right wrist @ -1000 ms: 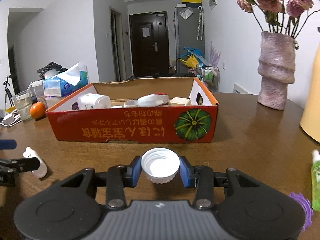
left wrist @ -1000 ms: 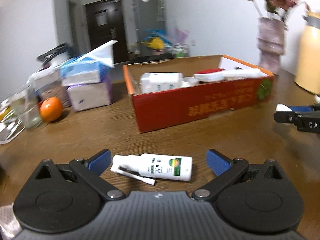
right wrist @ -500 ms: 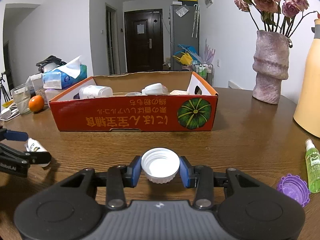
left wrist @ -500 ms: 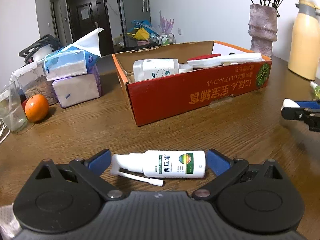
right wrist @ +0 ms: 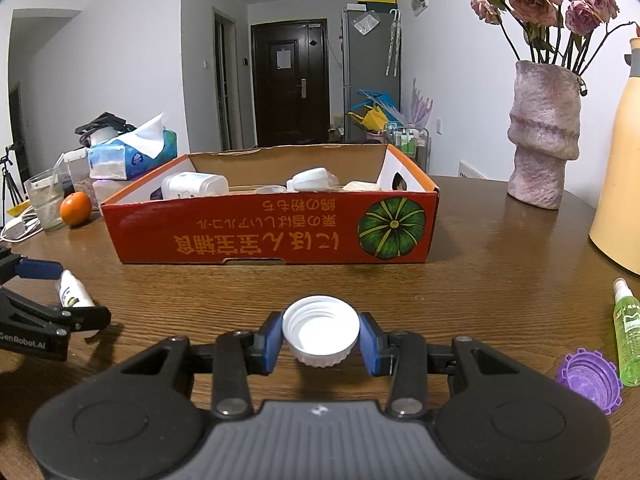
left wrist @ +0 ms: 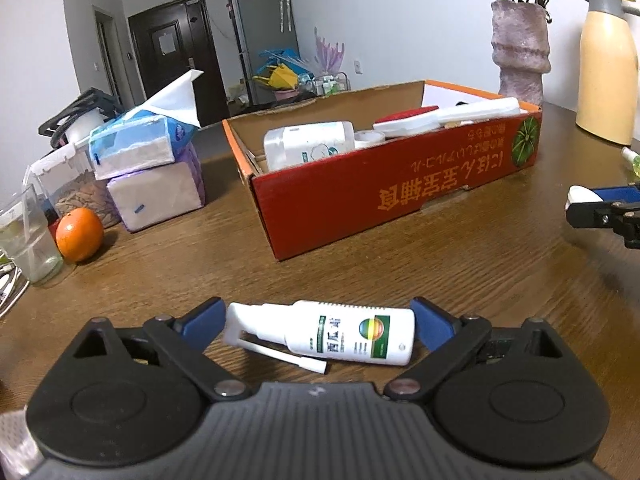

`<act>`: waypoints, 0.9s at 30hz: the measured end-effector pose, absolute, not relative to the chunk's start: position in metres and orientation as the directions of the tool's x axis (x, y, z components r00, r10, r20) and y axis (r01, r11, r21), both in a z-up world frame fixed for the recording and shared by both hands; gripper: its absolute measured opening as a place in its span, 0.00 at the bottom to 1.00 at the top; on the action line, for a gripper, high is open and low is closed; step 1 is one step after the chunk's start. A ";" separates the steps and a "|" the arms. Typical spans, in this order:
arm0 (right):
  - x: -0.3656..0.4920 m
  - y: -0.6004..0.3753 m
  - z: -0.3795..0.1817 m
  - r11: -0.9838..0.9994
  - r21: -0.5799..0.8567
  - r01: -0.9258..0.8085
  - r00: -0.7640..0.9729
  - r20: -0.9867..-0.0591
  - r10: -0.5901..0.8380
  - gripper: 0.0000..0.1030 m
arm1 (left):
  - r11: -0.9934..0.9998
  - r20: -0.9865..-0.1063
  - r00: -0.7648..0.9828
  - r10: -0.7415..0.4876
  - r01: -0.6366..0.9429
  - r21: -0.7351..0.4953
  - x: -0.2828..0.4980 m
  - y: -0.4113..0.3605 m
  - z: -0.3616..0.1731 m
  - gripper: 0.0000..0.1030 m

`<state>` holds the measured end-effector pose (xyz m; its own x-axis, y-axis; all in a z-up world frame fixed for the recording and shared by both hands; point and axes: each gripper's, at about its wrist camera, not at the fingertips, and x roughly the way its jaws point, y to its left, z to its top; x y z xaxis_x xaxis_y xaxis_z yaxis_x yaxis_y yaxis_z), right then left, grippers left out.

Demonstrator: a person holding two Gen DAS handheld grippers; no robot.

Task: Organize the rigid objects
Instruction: 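Close the left gripper on the white spray bottle and lift it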

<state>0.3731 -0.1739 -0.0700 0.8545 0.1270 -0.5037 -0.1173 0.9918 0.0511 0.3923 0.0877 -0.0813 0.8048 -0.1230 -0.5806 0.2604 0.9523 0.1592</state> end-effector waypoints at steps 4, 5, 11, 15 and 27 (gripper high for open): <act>0.372 -0.173 -0.069 0.991 0.055 -0.121 0.858 -0.497 0.132 0.38 | 0.957 -0.552 0.827 -0.110 0.239 0.166 0.388 0.089 -0.077 0.96; 0.372 -0.173 -0.068 0.991 0.057 -0.121 0.859 -0.494 0.134 0.38 | 0.958 -0.546 0.831 -0.105 0.231 0.168 0.388 0.089 -0.076 0.96; 0.371 -0.174 -0.065 0.989 0.075 -0.126 0.867 -0.477 0.146 0.38 | 0.975 -0.535 0.838 -0.110 0.194 0.104 0.386 0.095 -0.067 0.56; 0.370 -0.176 -0.064 0.988 0.084 -0.132 0.868 -0.471 0.156 0.38 | 0.975 -0.555 0.827 -0.090 0.186 0.119 0.389 0.092 -0.070 0.52; 0.367 -0.180 -0.059 0.982 0.113 -0.149 0.871 -0.455 0.185 0.38 | 0.995 -0.593 0.805 -0.006 0.064 0.076 0.372 0.100 -0.067 0.82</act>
